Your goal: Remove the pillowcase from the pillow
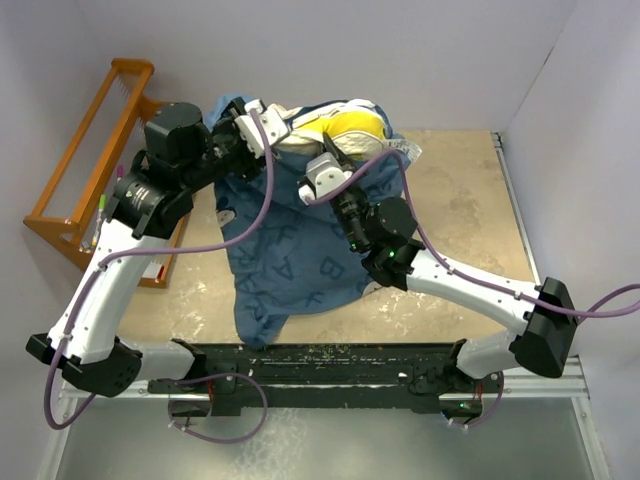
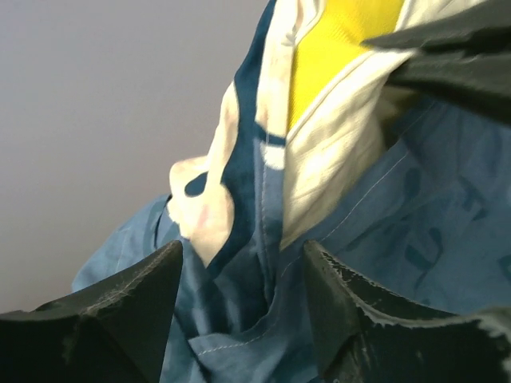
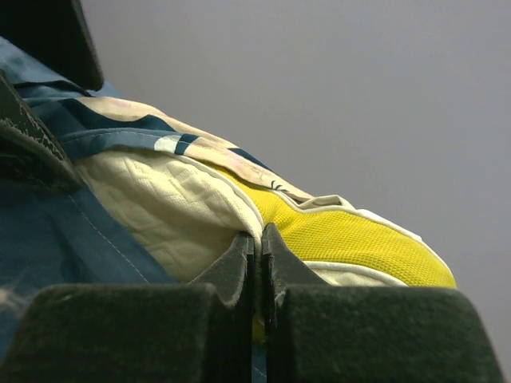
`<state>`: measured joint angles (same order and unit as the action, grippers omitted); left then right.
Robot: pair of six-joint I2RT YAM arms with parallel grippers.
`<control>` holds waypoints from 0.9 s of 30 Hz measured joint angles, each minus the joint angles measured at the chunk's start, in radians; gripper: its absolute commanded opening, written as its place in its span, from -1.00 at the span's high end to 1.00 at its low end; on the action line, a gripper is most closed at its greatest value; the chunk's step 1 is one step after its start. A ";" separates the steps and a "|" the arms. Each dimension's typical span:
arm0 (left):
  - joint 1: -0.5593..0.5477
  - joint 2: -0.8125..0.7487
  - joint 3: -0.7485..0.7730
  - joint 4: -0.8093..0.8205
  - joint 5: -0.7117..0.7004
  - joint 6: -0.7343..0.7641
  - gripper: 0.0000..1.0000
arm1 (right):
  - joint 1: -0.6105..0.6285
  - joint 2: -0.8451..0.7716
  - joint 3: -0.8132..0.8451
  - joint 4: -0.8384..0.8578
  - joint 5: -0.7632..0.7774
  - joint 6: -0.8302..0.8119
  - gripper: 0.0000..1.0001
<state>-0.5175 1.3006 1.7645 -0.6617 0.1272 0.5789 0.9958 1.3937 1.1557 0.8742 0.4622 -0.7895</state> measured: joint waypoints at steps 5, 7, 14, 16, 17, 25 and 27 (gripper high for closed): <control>0.000 -0.002 0.054 -0.050 0.122 -0.074 -0.36 | 0.025 -0.002 0.000 0.000 0.006 -0.001 1.00; 0.000 0.002 0.075 -0.053 0.144 -0.100 -0.29 | 0.037 -0.002 0.000 0.000 0.014 -0.002 1.00; 0.000 0.003 0.042 -0.003 0.087 -0.096 -0.10 | 0.065 -0.002 0.000 -0.001 0.022 -0.012 1.00; -0.001 -0.010 -0.006 0.014 0.063 -0.066 -0.12 | 0.065 -0.002 -0.001 -0.003 0.026 -0.014 1.00; -0.001 -0.016 -0.030 0.018 0.051 -0.052 -0.15 | 0.065 -0.002 -0.001 -0.007 0.026 -0.014 1.00; -0.001 -0.098 -0.116 -0.005 -0.031 0.039 -0.16 | 0.066 -0.002 -0.001 -0.031 0.026 -0.016 1.00; -0.001 -0.122 -0.137 -0.005 -0.072 0.064 -0.11 | 0.065 -0.003 -0.001 -0.031 0.026 -0.016 1.00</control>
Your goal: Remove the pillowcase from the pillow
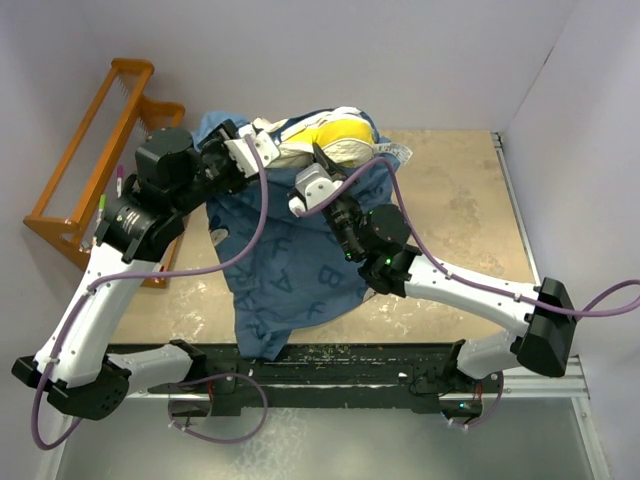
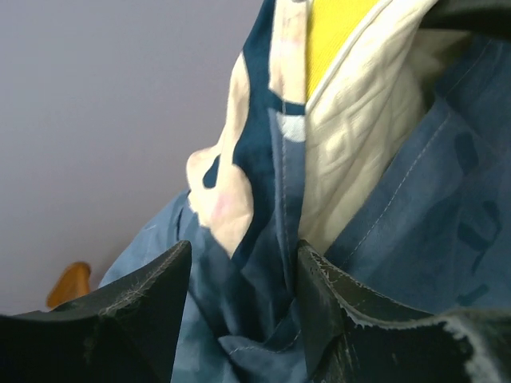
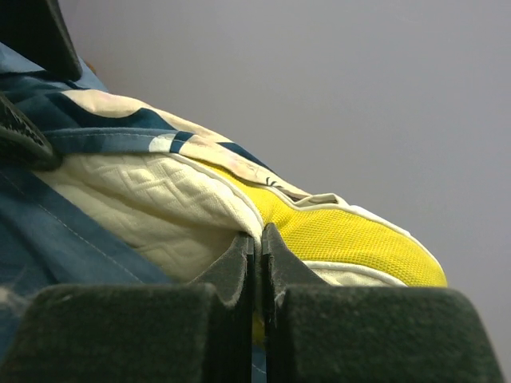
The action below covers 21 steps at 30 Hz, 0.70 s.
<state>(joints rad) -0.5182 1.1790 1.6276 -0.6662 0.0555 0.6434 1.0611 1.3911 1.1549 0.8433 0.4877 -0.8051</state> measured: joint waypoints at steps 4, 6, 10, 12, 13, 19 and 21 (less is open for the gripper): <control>0.001 -0.023 -0.023 0.031 -0.075 0.040 0.06 | 0.000 -0.009 -0.002 0.000 0.000 0.000 1.00; 0.001 -0.023 -0.027 0.060 -0.102 0.056 0.20 | 0.000 -0.016 -0.002 0.000 -0.001 0.000 1.00; 0.005 -0.017 -0.040 0.124 -0.164 0.076 0.43 | 0.000 -0.037 -0.011 0.000 0.005 -0.001 1.00; 0.016 -0.009 -0.043 0.161 -0.200 0.079 0.51 | 0.000 -0.048 -0.019 0.001 0.015 -0.001 1.00; 0.023 -0.004 -0.043 0.182 -0.219 0.079 0.54 | 0.000 -0.055 -0.026 0.002 0.018 -0.001 1.00; 0.039 0.020 -0.010 0.254 -0.270 0.039 0.56 | 0.000 -0.107 -0.084 0.011 0.018 0.008 1.00; 0.040 0.043 0.041 0.249 -0.274 0.008 0.56 | 0.000 -0.119 -0.100 0.032 0.019 0.010 1.00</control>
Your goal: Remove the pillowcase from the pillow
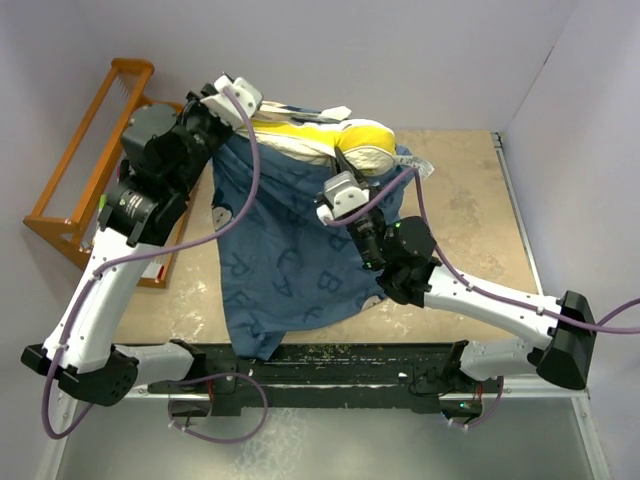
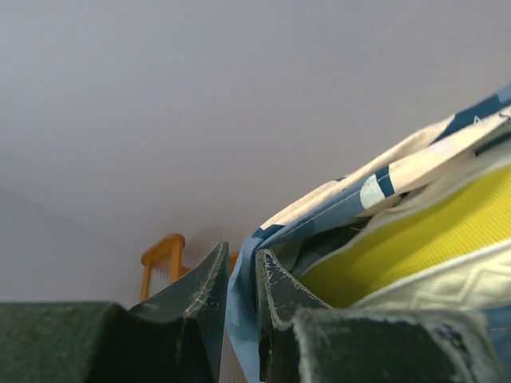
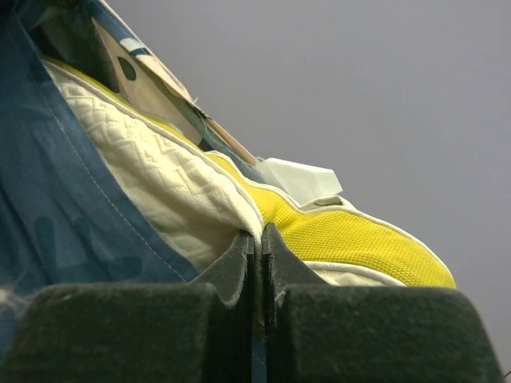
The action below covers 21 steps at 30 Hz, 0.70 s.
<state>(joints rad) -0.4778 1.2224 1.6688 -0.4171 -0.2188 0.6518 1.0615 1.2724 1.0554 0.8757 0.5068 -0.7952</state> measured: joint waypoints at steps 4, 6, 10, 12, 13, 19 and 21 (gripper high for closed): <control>0.014 0.053 0.091 -0.009 -0.005 -0.050 0.56 | -0.002 -0.032 -0.023 0.026 0.000 0.032 1.00; 0.043 0.070 0.105 -0.019 0.002 -0.078 0.56 | -0.008 -0.062 -0.036 0.028 0.000 0.071 1.00; 0.150 0.109 0.122 -0.076 0.067 -0.156 0.44 | -0.059 -0.134 -0.050 0.027 0.000 0.185 1.00; 0.190 0.127 0.123 -0.118 0.117 -0.193 0.35 | -0.101 -0.157 -0.050 0.026 0.004 0.243 1.00; 0.207 0.133 0.118 -0.140 0.153 -0.211 0.31 | -0.124 -0.165 -0.050 0.025 0.010 0.273 1.00; 0.232 0.100 0.032 -0.261 0.358 -0.251 0.03 | -0.175 -0.174 -0.077 0.067 0.126 0.326 1.00; 0.238 0.082 0.012 -0.326 0.465 -0.240 -0.12 | -0.181 -0.174 -0.097 0.095 0.160 0.327 1.00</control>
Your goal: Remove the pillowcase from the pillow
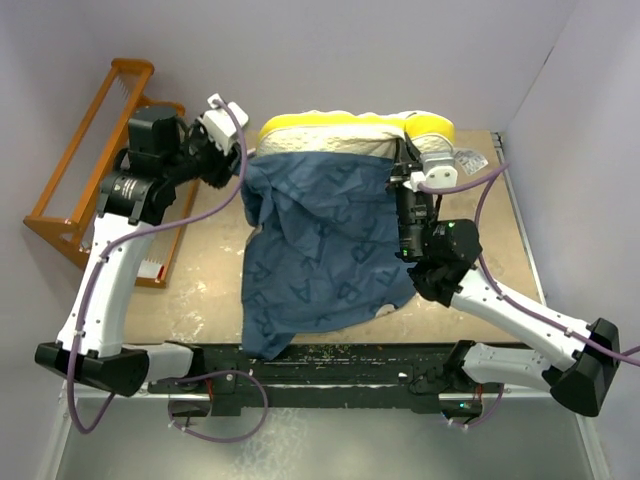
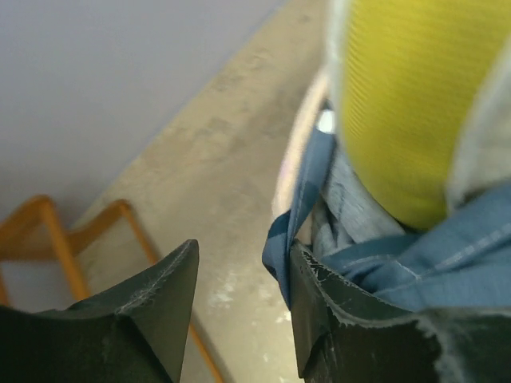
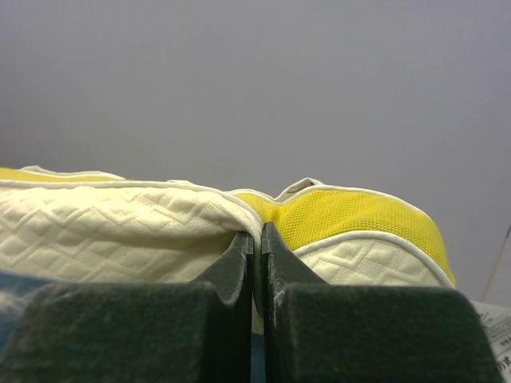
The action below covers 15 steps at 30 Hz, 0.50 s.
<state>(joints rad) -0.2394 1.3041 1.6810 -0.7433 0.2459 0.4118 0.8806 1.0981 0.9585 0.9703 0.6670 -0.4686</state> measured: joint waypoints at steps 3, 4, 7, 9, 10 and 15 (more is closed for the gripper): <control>0.005 -0.048 -0.045 -0.067 0.144 0.040 -0.24 | -0.011 0.002 -0.005 0.018 0.039 -0.001 1.00; 0.005 -0.076 -0.073 -0.074 0.185 0.062 -0.28 | -0.011 0.002 -0.005 0.026 0.051 -0.001 1.00; 0.005 -0.169 -0.144 -0.093 0.253 0.144 -0.69 | -0.011 0.014 0.007 0.037 0.074 -0.005 1.00; 0.006 -0.222 -0.176 -0.103 0.267 0.211 -0.97 | -0.013 0.031 0.026 0.037 0.081 -0.008 1.00; 0.006 -0.242 -0.189 -0.109 0.268 0.241 -1.00 | -0.016 0.043 0.040 0.035 0.084 -0.009 1.00; 0.008 -0.258 -0.191 -0.114 0.263 0.267 -0.98 | -0.030 0.122 0.174 -0.004 0.084 0.004 1.00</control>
<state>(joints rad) -0.2310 1.0458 1.4899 -0.8574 0.5087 0.6785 0.8505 1.2205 1.1320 0.9665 0.7506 -0.4648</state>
